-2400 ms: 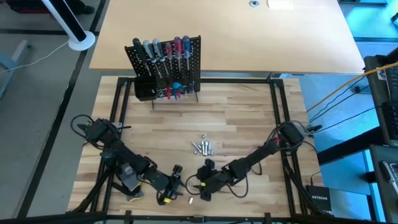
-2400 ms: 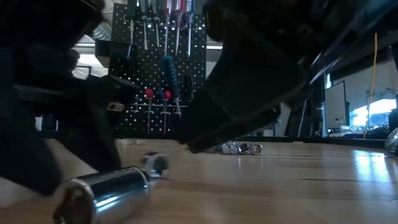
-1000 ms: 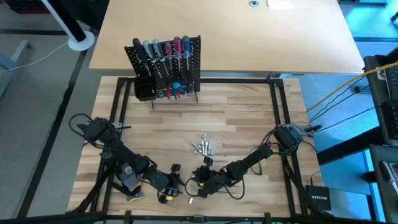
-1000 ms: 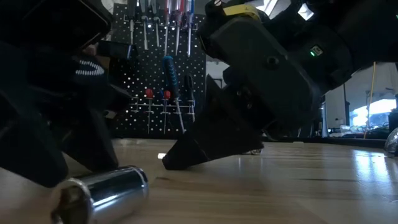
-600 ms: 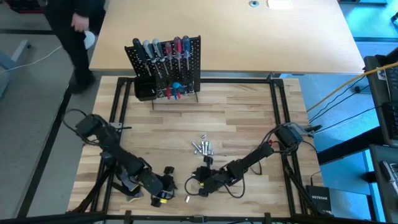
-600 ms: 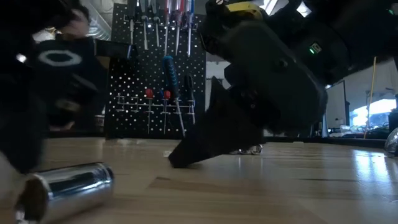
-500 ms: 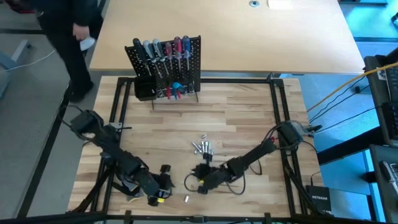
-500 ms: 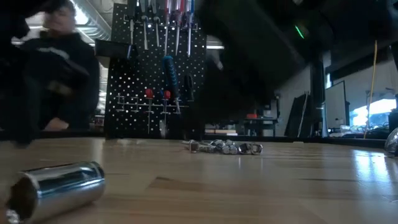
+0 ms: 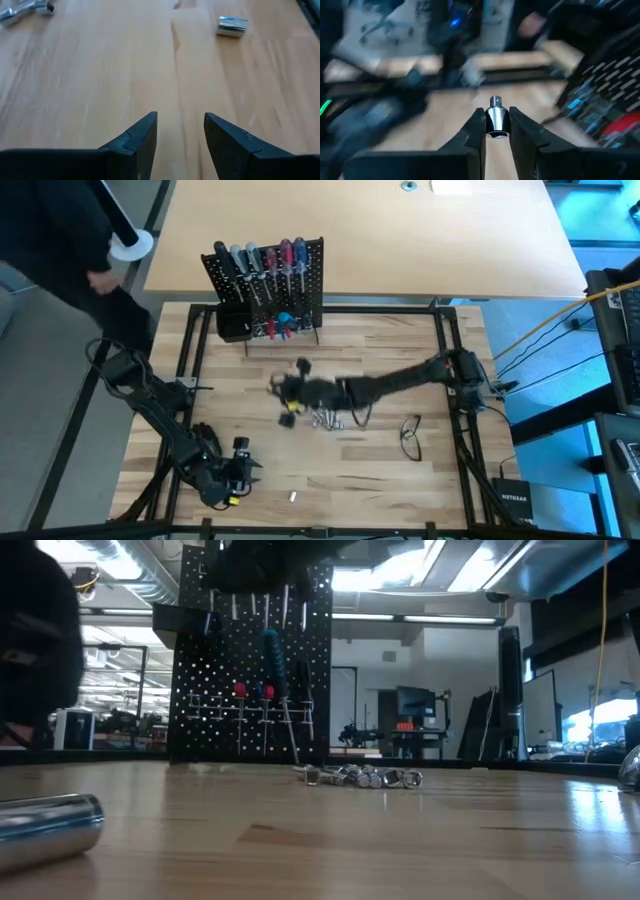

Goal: Hang tools onto peg board
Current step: Put the socket into the black bin on the peg board

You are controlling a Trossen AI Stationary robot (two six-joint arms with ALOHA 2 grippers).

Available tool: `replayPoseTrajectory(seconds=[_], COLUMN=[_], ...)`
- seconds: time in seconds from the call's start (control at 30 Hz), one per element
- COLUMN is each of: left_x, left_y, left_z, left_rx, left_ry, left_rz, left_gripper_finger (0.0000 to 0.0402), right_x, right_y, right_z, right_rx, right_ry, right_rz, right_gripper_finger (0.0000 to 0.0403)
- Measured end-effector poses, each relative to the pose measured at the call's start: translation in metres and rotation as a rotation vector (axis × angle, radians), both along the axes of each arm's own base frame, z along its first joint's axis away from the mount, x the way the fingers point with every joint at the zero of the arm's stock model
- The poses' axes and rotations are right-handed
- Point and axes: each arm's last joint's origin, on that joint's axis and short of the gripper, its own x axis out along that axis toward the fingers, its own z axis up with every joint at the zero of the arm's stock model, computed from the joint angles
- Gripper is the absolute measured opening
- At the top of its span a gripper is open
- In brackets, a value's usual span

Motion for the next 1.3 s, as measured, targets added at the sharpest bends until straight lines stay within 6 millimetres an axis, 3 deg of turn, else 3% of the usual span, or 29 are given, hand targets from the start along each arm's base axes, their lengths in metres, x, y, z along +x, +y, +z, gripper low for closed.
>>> replayPoseTrajectory(seconds=[0.13,0.23,0.43,0.63,0.97,1.07,1.13,1.3], left_x=[-0.003,-0.002,0.008,0.016,0.025,0.027,0.027,0.027], left_y=[0.003,0.005,0.014,0.022,0.032,0.034,0.035,0.035], left_z=[-0.004,-0.005,-0.005,-0.005,-0.005,-0.006,-0.006,-0.006], left_rx=[-0.002,0.018,0.074,0.101,0.143,0.146,0.149,0.166], left_ry=[0.006,0.004,0.0,0.003,0.011,0.026,0.033,0.034], left_rz=[0.012,0.013,0.017,0.031,0.041,0.028,0.022,0.006], left_gripper_finger=[0.0153,0.0153,0.0153,0.0153,0.0153,0.0153,0.0153,0.0153], right_x=[0.013,0.024,0.049,0.065,0.069,0.065,0.058,0.02], right_y=[-0.041,-0.073,-0.128,-0.165,-0.17,-0.167,-0.16,-0.124], right_z=[0.037,0.051,0.063,0.051,0.043,0.045,0.056,0.107], right_rx=[-0.029,-0.022,-0.019,-0.017,0.032,0.026,0.018,-0.009], right_ry=[-0.113,-0.175,-0.285,-0.306,-0.289,-0.215,-0.139,0.047], right_rz=[-0.054,-0.071,-0.09,-0.11,-0.046,-0.039,-0.021,0.019], right_gripper_finger=[0.0061,0.0061,0.0062,0.0073,0.0158,0.0185,0.0197,0.0199])
